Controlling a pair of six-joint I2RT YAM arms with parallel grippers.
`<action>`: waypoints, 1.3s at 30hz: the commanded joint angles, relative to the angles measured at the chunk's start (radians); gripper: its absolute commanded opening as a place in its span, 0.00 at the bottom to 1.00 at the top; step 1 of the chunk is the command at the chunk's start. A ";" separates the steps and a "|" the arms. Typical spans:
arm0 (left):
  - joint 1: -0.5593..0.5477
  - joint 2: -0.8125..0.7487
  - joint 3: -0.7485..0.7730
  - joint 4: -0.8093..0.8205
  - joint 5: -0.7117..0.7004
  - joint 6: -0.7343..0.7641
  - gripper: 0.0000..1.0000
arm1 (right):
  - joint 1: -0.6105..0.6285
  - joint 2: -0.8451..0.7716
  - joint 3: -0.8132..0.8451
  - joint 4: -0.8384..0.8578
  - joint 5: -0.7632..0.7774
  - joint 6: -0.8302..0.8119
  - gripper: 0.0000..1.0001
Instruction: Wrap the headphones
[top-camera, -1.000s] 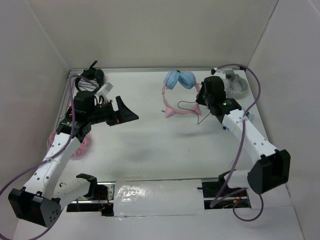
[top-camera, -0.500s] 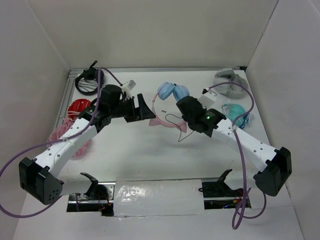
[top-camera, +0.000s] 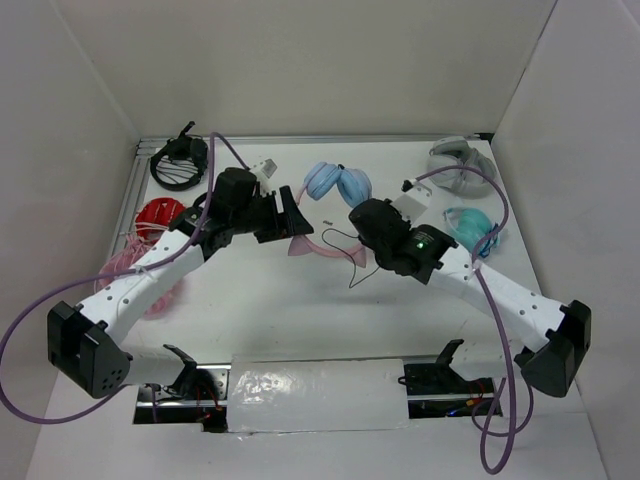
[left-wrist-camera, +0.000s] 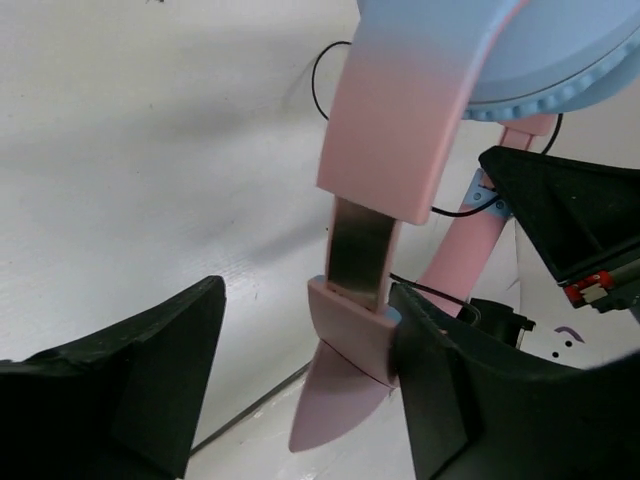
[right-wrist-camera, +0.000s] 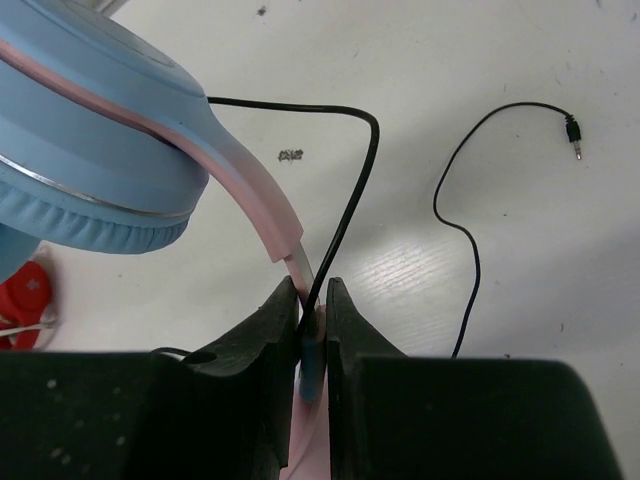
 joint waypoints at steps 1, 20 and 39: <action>0.000 0.000 0.039 0.007 -0.003 0.007 0.76 | 0.008 -0.075 0.026 0.068 0.058 0.043 0.00; -0.011 -0.040 -0.001 0.011 0.071 -0.012 0.01 | 0.146 -0.015 -0.004 -0.047 0.152 0.509 0.00; 0.044 -0.020 0.249 -0.058 -0.098 0.240 0.00 | 0.206 -0.401 -0.260 0.395 -0.113 -0.567 1.00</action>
